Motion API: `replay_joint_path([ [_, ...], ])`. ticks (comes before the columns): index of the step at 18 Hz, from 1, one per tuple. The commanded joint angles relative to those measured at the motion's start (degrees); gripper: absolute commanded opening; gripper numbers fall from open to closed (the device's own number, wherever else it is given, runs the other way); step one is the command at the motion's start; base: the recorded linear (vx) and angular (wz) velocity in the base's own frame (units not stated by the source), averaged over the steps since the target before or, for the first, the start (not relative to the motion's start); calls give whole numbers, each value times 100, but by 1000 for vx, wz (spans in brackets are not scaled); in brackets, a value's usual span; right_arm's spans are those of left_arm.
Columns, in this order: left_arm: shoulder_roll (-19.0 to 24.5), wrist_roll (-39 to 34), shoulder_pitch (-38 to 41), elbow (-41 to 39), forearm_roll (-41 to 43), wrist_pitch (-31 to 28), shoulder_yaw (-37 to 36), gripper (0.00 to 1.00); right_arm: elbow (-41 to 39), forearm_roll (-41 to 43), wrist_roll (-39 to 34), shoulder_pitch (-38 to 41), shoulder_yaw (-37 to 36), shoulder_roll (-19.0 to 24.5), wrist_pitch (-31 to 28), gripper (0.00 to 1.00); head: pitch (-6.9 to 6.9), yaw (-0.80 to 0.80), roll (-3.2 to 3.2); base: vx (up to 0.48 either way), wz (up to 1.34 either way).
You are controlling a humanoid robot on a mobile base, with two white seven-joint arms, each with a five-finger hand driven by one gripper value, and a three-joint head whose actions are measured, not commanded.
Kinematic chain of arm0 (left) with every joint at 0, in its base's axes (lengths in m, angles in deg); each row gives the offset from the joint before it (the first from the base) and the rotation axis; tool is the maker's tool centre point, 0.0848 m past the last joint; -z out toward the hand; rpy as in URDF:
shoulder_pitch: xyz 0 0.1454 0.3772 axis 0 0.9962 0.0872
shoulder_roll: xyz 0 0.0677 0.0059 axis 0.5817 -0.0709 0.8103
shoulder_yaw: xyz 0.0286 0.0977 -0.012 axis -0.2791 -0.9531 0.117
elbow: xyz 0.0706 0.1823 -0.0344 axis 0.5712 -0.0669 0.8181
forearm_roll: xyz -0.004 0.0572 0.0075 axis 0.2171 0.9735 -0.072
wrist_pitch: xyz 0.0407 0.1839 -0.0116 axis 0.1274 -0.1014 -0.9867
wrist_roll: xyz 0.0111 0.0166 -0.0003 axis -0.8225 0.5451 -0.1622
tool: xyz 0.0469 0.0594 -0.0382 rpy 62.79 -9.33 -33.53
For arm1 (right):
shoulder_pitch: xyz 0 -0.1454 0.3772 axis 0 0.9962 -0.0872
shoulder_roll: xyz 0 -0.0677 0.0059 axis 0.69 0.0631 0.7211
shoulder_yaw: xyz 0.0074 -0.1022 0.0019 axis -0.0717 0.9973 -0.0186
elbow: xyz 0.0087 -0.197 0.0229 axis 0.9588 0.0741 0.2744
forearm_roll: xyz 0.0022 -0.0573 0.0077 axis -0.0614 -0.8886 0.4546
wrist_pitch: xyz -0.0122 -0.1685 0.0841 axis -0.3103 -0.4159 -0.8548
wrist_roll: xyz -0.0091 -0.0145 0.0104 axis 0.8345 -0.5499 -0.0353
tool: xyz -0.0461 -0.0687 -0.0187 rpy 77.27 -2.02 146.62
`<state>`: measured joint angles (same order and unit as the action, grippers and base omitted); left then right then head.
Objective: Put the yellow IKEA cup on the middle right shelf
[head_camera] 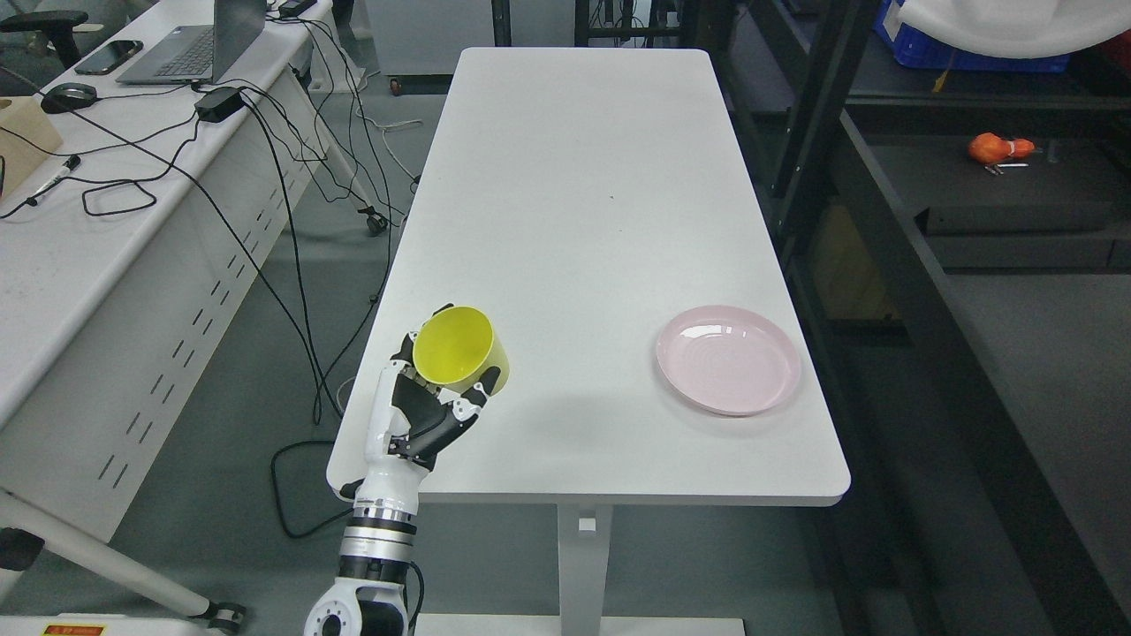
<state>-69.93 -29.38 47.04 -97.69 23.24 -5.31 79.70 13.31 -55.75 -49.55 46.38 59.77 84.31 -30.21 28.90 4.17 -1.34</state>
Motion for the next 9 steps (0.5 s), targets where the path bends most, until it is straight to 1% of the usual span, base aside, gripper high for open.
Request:
replay_joint_path([
  [1,100,0,27,-212,-5,6,-33,0,9,141,1230,61,97,-100,2,99,0,0,0,-198,-182],
  [4,100,0,71,-221,-5,6,-59,0,0,141,1230,61,97,-100,2,99,0,0,0,-177,-178],
  [9,100,-9,80,-221,-5,15,-296,0,0,141,1230,61,97,-100,2,99,0,0,0,-188,-180],
])
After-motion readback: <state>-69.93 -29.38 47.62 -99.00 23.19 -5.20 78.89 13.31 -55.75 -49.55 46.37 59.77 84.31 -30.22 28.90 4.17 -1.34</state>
